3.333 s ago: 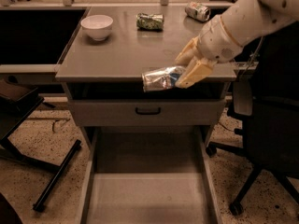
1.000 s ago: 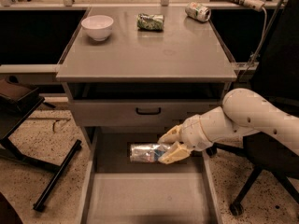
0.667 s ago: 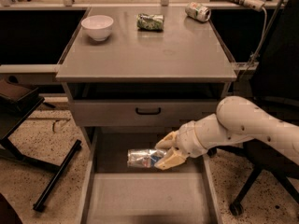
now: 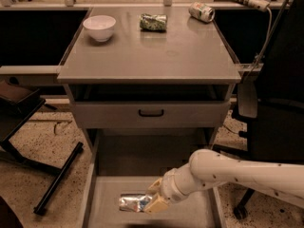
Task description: Place redbull can into middle drawer
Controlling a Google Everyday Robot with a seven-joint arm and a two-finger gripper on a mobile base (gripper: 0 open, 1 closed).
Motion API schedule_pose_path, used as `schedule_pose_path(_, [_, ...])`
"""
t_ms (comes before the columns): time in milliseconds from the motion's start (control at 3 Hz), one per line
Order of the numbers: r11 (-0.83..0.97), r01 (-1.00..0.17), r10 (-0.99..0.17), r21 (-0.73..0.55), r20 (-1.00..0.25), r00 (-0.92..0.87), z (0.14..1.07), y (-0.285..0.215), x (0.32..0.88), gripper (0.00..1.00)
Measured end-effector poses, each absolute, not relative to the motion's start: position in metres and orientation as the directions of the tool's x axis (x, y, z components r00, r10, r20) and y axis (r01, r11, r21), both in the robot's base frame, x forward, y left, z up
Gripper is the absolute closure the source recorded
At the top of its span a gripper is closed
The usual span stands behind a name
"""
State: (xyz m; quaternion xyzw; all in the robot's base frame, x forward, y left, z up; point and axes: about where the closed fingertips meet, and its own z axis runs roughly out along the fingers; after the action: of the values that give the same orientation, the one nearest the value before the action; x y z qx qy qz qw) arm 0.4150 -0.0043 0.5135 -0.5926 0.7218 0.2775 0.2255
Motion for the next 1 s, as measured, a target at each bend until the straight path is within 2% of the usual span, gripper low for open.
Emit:
schedule_pose_path(333, [0.221,-0.962,-0.704,0.161,-0.656,-0.272,0.452,0.021,0.427,1.00])
schedule_pose_path(1000, [0.264,-0.957,-0.683,0.122,-0.676,-0.275,0.450,0.024,0.442,1.00])
